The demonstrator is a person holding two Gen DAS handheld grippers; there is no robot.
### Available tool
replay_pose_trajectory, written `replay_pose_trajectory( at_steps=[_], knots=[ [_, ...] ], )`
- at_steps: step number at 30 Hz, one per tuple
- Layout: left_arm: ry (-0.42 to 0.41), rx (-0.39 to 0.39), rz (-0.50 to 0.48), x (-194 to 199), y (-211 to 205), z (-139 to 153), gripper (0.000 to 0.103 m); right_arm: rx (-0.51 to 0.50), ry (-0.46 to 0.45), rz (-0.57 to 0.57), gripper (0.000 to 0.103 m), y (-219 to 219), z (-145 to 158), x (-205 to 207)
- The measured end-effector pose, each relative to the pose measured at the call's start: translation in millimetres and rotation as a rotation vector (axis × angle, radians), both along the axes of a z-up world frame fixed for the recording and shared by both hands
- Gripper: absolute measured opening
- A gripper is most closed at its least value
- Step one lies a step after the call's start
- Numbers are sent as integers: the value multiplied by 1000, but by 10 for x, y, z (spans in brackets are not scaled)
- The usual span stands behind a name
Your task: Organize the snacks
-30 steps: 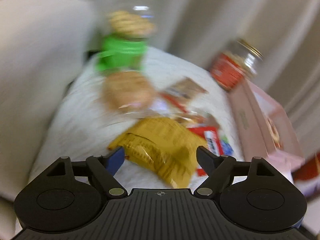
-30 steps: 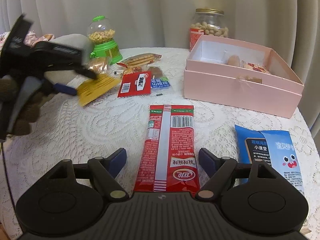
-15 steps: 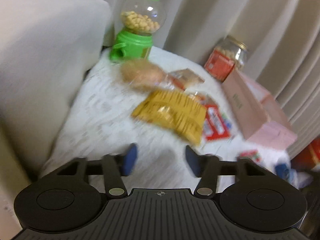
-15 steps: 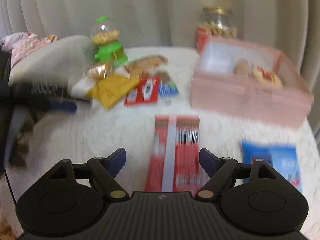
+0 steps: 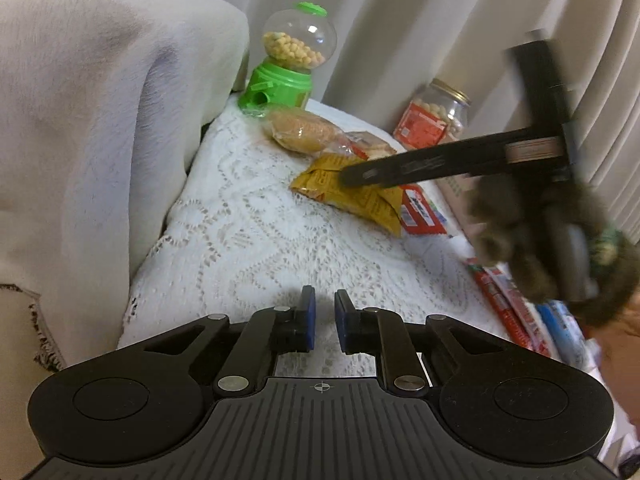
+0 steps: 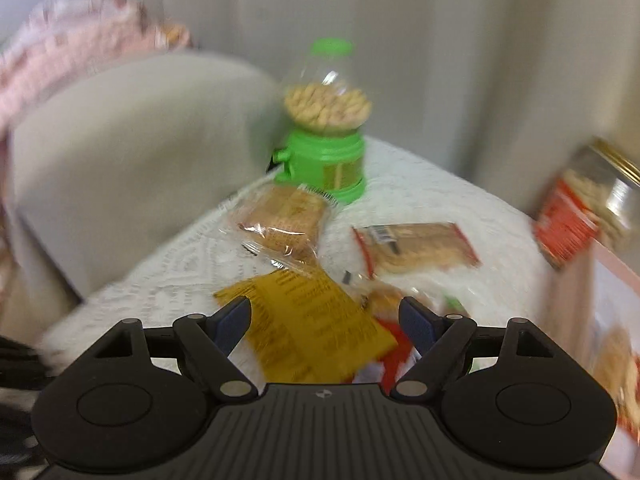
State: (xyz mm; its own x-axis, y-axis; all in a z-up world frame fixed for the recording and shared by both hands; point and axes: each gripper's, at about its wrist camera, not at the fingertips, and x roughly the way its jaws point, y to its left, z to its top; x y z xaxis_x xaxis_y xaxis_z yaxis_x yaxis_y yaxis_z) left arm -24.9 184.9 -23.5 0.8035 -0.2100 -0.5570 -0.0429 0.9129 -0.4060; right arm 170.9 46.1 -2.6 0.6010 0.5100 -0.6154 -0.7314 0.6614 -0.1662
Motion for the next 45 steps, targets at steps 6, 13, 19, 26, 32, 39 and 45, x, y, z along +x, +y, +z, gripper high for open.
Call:
replay_pose_trajectory(
  at_steps=[6,13,19,26,32,39,45],
  knots=[
    [17,-155,-4,26,228,-50,15,17,211,74,78,14,-46,59],
    [16,-128,-23,79,149,73,22,94,316,36,42,-438,100,-388],
    [59,-103,1,332,55,159,22,79,276,4,12,-857,76,-746],
    [85,39,-13,827,-220,220,24,164,111,-184,72,-1417,1,-1035],
    [64,141,-151,1201,-605,226,26,247,166,-320,72,-1859,-244,-977],
    [66,224,-138,1017,-855,370,27,242,136,-367,73,-1885,-506,-1000],
    [96,430,-263,950,-1432,467,28,252,68,-374,73,-1865,-541,-1085]
  ],
)
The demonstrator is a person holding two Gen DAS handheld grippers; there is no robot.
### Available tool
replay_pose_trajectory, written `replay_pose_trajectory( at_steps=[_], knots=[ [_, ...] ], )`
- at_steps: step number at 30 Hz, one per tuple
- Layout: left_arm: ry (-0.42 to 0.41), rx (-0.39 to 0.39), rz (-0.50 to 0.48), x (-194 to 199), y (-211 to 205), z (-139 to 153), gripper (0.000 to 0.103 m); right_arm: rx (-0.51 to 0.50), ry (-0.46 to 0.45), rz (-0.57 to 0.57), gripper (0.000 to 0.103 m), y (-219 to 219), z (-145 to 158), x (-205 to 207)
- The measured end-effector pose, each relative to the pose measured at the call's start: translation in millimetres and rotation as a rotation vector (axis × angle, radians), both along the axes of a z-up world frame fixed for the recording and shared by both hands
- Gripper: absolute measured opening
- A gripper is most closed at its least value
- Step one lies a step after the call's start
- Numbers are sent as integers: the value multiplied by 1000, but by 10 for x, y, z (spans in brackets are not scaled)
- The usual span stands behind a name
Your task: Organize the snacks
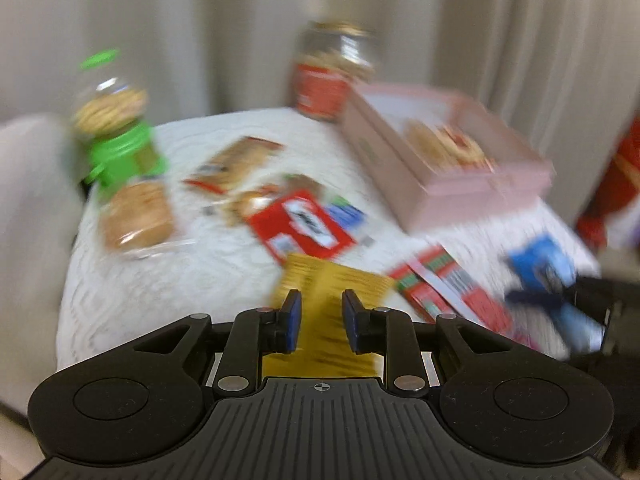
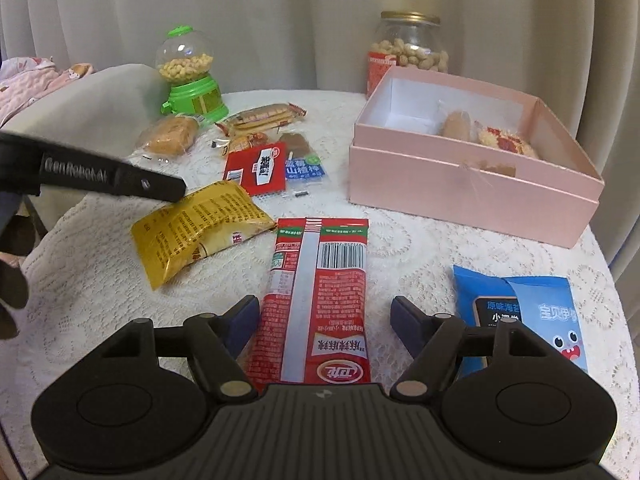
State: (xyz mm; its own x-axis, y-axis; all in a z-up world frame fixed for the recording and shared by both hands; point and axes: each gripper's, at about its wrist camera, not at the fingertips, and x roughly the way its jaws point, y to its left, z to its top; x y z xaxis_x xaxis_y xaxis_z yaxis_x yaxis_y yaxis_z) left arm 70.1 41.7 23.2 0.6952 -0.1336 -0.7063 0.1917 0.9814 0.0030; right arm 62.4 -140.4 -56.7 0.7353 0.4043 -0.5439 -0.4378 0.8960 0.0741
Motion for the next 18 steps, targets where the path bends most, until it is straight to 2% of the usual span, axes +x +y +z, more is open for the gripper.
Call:
replay_pose_trajectory(
  at_steps=[2,4,9,11,13,16,18],
  knots=[
    [-2,73,-39,-7,-184,-35,28,22,-33,-27,73,-102,37,-52],
    [-3,105,-66,0,-291,-47,28,43,-68,-67,73,-230,85,-102],
    [68,62,-169,-10,-454,-113,38,56,-108,-145,73,-482,77,-137],
    [86,10,-195,-42,-451,-95,38,36,-102,-164,73,-504,13,-110],
    [49,4,-191,-108,-409,-33,38,40,-84,-168,73,-525,-56,-88],
    [-38,76,-116,-162,-278,45,37,52,-113,-172,74,-543,-45,-139],
    [-19,71,-72,-88,-176,45,37,55,-98,-173,74,-538,-72,-113]
  ],
)
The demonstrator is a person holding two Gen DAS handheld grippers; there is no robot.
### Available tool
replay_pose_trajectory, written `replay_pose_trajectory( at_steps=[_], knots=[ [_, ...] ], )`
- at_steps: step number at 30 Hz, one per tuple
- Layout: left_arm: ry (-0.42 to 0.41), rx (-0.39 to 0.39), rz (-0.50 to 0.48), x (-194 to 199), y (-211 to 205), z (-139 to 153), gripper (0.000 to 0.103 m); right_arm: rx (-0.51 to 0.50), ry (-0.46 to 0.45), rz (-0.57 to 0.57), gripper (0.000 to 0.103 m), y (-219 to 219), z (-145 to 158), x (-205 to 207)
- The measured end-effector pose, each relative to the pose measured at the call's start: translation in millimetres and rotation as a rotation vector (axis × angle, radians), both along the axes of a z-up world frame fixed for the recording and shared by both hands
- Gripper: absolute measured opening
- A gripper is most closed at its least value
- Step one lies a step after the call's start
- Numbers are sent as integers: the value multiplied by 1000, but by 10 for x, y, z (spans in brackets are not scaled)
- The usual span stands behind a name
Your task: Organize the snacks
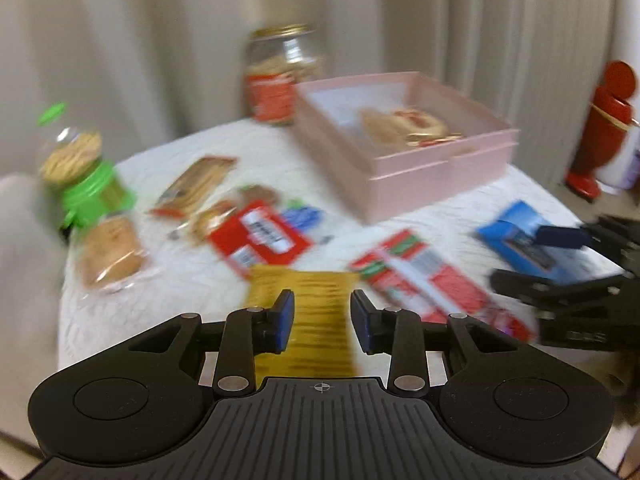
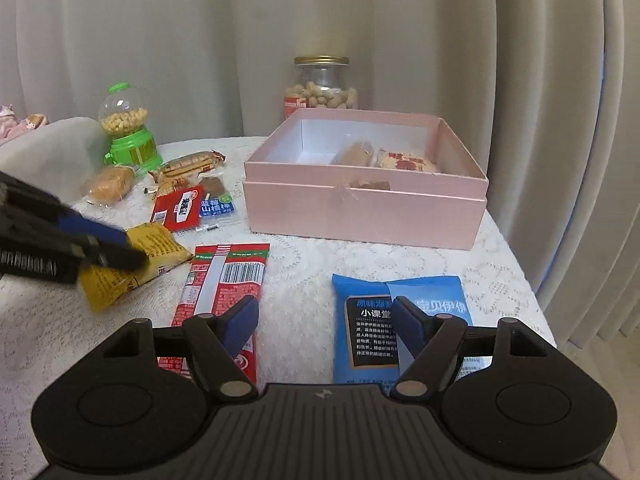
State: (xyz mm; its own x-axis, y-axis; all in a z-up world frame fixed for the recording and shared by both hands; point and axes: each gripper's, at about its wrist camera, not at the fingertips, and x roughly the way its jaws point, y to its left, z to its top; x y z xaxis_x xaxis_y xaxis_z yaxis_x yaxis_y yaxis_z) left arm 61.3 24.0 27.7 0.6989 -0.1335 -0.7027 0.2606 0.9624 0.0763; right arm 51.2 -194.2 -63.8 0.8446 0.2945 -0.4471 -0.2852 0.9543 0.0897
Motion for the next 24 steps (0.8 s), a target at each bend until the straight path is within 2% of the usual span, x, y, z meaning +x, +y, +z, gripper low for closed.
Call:
replay_pose_trajectory(
  at_steps=[2,4,6,9,11,13,14,16,21,24],
  knots=[
    [48,-12,-1,64,39,-47,38,2,-4,-2,75,4,-4,-1],
    [51,20,-31,59,-23,-92,46,-7,-5,-2,75,18,-10,-9],
    [48,76,-74,40,-131,-144,65,-17,-10,-3,75,36,-14,-13],
    [54,137,-147,5,-269,-208,86,-31,-13,-6,76,63,-22,-20],
    [51,129,-153,-15,-259,-218,86,-34,-14,-7,76,71,-24,-24],
    [36,70,-136,-18,-187,-158,85,-37,-14,-8,76,76,-27,-27],
    [17,42,-106,-17,-123,-112,83,-38,-14,-10,76,80,-27,-28],
    [-5,46,-40,40,-33,-85,82,-40,-12,-10,77,94,-25,-28],
    [99,8,6,334,70,-259,83,-50,-11,1,81,112,-33,-29],
    [95,-32,30,414,102,-301,83,-68,-10,8,84,141,-36,-25]
  ],
)
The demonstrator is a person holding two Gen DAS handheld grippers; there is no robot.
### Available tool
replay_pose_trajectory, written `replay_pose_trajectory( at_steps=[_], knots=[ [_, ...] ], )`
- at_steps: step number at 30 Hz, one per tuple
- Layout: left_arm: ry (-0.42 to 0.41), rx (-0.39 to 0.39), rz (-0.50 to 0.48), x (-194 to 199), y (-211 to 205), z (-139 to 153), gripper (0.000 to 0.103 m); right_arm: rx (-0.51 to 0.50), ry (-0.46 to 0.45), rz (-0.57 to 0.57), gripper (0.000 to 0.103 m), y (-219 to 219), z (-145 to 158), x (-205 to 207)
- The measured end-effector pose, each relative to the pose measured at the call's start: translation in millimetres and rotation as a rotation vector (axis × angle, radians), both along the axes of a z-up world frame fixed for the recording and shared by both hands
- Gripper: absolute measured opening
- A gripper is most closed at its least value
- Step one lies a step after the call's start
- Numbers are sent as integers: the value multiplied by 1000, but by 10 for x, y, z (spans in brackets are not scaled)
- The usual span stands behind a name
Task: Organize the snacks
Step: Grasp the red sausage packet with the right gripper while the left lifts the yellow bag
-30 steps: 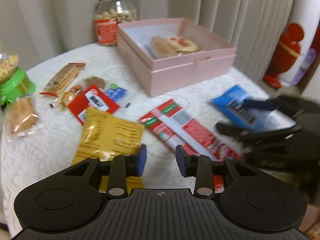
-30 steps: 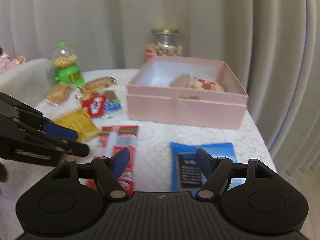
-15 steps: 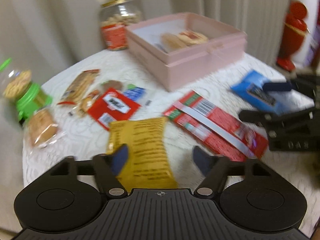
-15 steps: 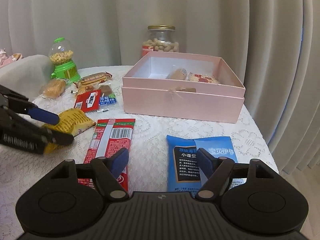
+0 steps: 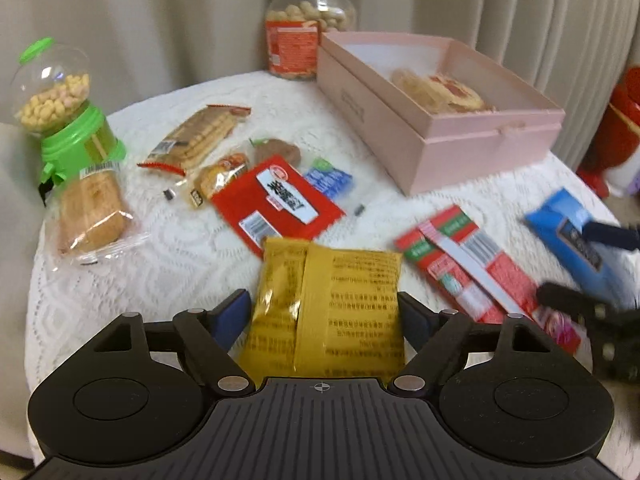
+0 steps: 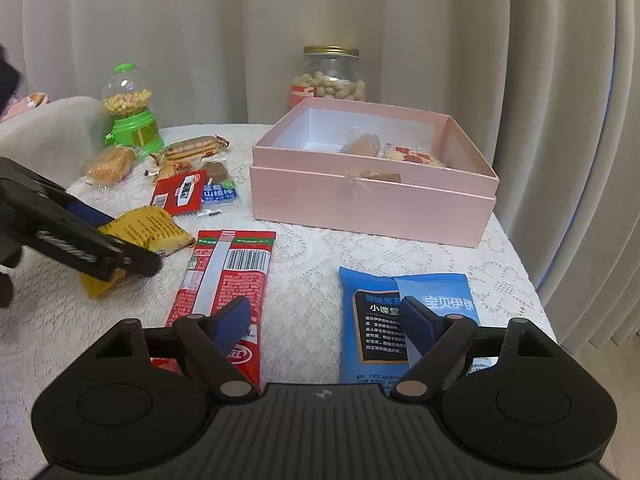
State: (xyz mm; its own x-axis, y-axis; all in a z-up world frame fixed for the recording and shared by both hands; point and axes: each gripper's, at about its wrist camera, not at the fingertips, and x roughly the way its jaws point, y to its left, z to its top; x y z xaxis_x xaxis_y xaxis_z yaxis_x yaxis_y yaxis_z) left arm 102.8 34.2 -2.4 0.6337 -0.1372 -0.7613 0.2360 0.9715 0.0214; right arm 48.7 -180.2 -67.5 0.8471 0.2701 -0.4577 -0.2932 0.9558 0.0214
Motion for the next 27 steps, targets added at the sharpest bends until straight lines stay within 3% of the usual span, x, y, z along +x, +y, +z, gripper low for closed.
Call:
replay_pose_trajectory(
  at_steps=[3,5,8,13,19,22,25,27],
  knots=[
    [33,-22,-1,12,17,51,76,-11,-2,3,85,16,4,-3],
    [54,-80,-10,-67,73,95,75,-14,-2,1,85,10,22,-6],
    [25,-144,-10,-363,155,145,75,4,13,21,85,-1,76,-51],
    [9,-113,-7,-886,185,78,74,20,54,123,85,171,186,-125],
    [1,-96,-10,-1085,160,33,74,-4,149,156,83,504,179,166],
    [-18,-71,-3,-1115,118,10,74,-22,163,133,72,594,136,296],
    [-25,-43,-7,-1128,71,4,75,-63,151,166,51,662,184,257],
    [-23,-43,-6,-1120,69,2,75,-74,142,191,47,652,234,171]
  ],
)
